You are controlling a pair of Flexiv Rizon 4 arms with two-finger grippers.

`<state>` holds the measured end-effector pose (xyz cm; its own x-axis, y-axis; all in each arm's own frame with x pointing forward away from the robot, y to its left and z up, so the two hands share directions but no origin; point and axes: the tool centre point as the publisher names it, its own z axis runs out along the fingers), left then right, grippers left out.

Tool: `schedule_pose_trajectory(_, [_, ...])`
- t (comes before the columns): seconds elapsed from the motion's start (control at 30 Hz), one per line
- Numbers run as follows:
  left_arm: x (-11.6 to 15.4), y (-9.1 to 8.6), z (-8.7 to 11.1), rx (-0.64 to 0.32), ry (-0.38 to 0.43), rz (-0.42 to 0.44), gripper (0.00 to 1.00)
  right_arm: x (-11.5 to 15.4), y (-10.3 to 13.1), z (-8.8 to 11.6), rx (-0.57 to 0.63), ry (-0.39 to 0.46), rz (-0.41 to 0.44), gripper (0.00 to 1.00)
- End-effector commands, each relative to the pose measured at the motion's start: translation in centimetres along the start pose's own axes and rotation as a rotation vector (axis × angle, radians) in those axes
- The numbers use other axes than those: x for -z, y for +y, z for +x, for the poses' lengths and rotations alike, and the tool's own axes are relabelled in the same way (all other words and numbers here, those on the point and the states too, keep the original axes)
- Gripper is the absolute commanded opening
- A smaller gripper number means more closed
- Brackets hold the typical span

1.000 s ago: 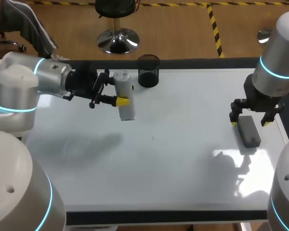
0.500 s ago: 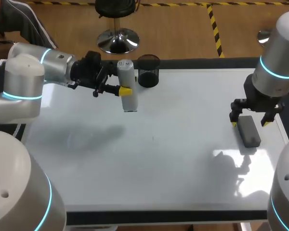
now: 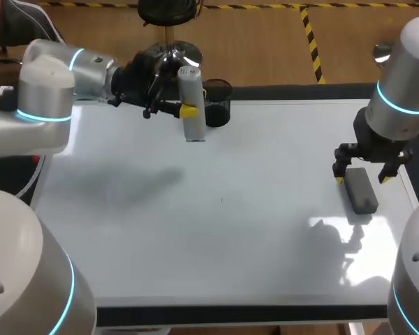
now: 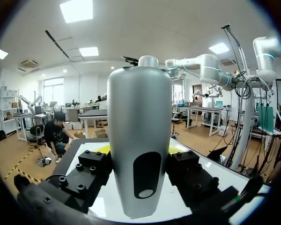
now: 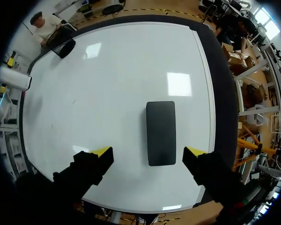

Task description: Pick up the inspection probe, press it on each red-marked spot on the whiteboard one by one, put down the probe, pick up the eraser, and wipe off all the red marks.

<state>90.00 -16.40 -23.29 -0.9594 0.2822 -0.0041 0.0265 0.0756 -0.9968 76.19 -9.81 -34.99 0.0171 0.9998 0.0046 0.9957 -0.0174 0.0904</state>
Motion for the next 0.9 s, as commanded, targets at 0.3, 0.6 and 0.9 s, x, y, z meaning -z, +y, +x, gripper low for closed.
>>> schedule_pose_trajectory(0.3, [0.4, -1.2, -3.8, -0.002, 0.085, -0.001, 0.0, 0.1, -0.1, -0.1, 0.001, 0.001, -0.001, 1.0])
schedule_pose_trajectory(0.6, [0.1, -2.1, -6.2, -0.004, 0.109, -0.007, 0.0, 0.1, -0.1, -0.1, 0.001, 0.001, -0.001, 1.0])
schedule_pose_trajectory(0.9, [0.0, -3.3, -8.7, -0.007, 0.119, -0.016, 0.0, 0.1, -0.1, -0.1, 0.001, 0.001, -0.001, 1.0])
